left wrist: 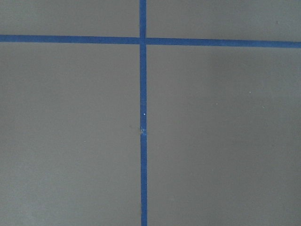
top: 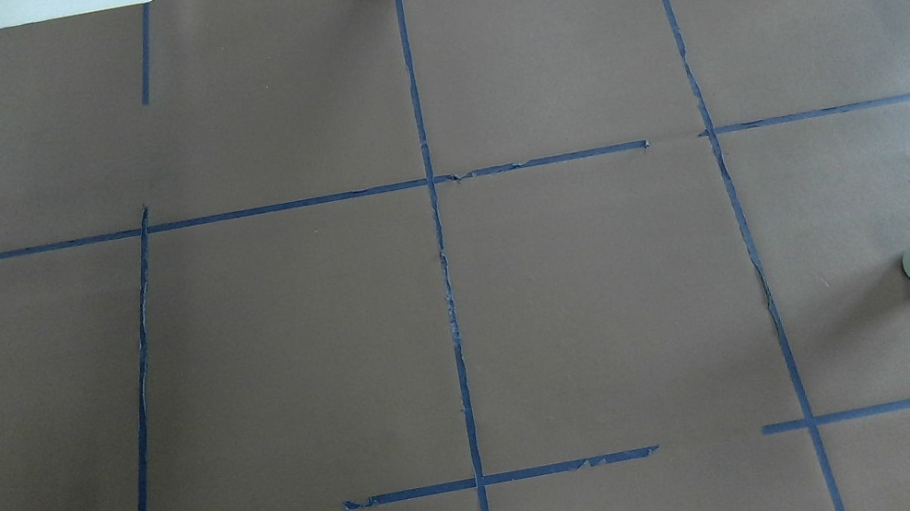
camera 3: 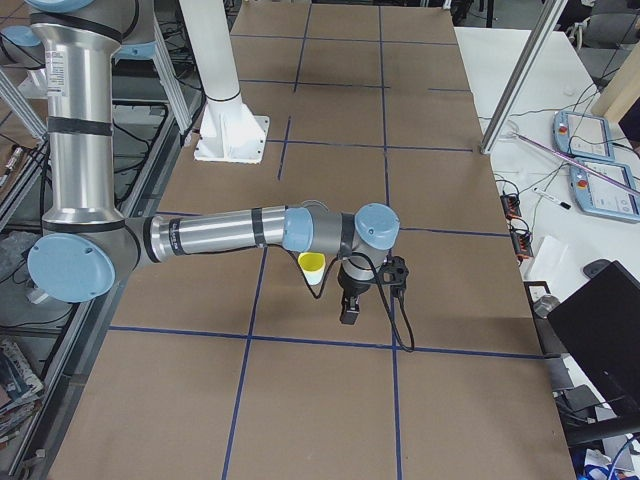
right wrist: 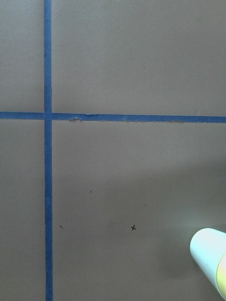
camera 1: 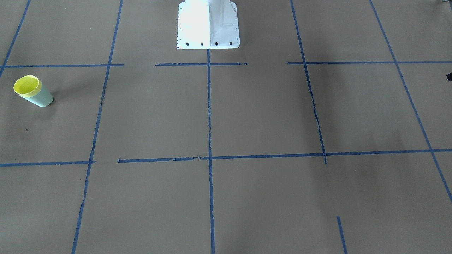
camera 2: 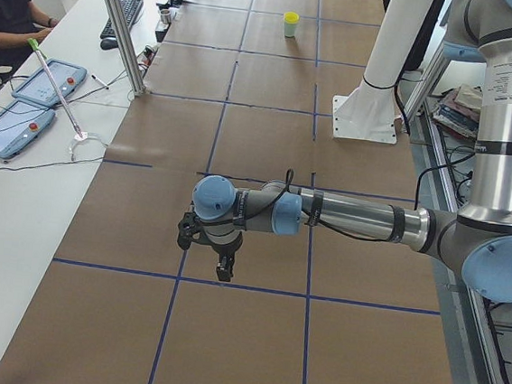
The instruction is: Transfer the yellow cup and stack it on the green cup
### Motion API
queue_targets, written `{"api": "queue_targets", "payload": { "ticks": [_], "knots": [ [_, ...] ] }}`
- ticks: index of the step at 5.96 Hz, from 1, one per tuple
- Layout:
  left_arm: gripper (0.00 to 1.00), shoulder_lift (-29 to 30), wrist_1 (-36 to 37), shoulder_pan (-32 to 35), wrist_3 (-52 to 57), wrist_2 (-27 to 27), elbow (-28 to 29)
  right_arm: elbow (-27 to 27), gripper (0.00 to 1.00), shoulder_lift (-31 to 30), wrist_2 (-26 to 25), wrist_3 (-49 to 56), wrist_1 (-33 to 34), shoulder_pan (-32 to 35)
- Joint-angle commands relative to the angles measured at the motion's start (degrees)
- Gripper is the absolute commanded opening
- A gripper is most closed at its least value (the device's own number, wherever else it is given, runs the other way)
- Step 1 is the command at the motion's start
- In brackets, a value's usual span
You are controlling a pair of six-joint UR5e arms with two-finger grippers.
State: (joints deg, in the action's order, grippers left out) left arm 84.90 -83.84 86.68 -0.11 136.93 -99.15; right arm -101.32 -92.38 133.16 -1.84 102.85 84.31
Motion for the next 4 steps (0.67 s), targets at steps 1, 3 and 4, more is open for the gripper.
{"api": "queue_targets", "payload": {
  "ticks": [1,3,4],
  "knots": [
    [1.00,0.0,-0.2,0.0,0.7,-2.2,-0.6,-0.4,1.00,-0.3,-0.3,1.6,-0.1,0.0],
    [1.00,0.4,0.1,-0.1,3.5,-1.4,0.4,-0.5,1.00,-0.3,-0.5,4.8,-0.8,0.0],
    [1.00,0.2,0.7,0.0,3.5,-1.1,0.8,-0.9,1.00,-0.5,-0.5,4.9,-0.8,0.0]
  ]
}}
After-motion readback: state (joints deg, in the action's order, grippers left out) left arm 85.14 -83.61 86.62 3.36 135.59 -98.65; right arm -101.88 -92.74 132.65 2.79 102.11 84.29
